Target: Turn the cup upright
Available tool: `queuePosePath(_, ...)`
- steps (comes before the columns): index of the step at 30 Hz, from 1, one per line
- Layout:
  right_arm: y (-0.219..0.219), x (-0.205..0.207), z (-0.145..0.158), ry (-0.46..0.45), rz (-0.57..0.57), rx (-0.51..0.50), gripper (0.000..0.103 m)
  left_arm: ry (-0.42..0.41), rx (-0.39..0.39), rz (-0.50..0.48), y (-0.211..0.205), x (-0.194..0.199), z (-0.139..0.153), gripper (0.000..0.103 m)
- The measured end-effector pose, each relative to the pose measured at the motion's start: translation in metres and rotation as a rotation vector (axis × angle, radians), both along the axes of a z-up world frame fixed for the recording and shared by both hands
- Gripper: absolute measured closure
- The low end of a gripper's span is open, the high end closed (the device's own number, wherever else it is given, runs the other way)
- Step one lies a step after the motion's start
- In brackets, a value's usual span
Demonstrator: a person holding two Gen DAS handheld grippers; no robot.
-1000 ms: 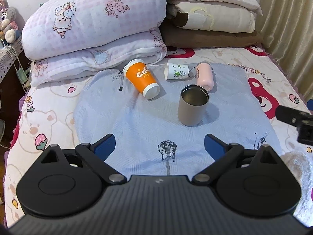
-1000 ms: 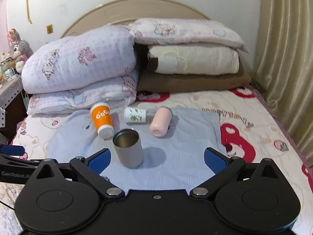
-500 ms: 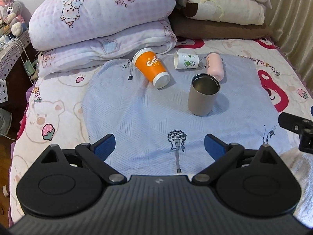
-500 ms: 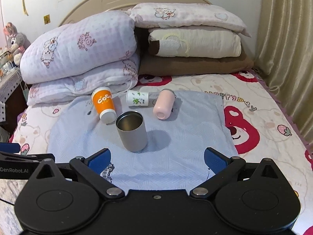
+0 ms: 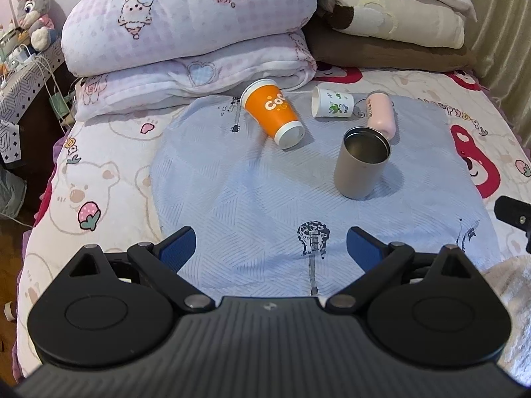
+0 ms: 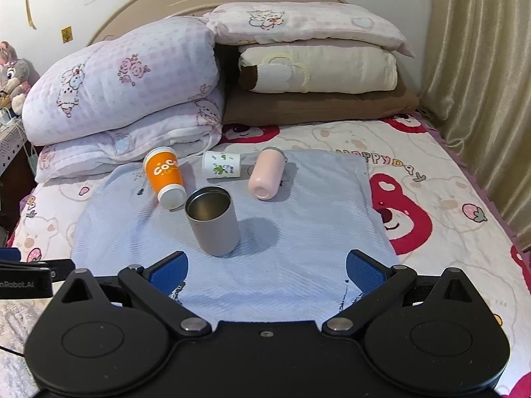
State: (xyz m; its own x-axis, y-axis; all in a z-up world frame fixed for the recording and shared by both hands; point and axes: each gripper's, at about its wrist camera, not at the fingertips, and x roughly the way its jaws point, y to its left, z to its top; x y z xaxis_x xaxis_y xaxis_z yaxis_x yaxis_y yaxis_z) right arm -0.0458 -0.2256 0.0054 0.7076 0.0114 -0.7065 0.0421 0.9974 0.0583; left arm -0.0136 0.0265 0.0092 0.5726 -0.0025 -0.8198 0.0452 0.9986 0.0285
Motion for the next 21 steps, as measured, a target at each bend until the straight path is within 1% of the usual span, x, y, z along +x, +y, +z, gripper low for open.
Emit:
queuePosePath(6,-0.0042,0.0015,-0.0017,0.01,-0.009,0.012,0.0,0.018,-0.024,0.018,0.0036,0.0027,-0.0014,0.004)
queuePosePath(13,-0.0066,0.0037,-0.0055,0.028,-0.024,0.017,0.0,0.018,-0.014,0.019,0.0029,0.0035,-0.0044,0.004)
queuePosePath(21,-0.0055,0.0003,-0.002,-0.001,-0.019,-0.006,0.0,0.018,-0.011,0.011,0.0006,0.0038,-0.0061,0.004)
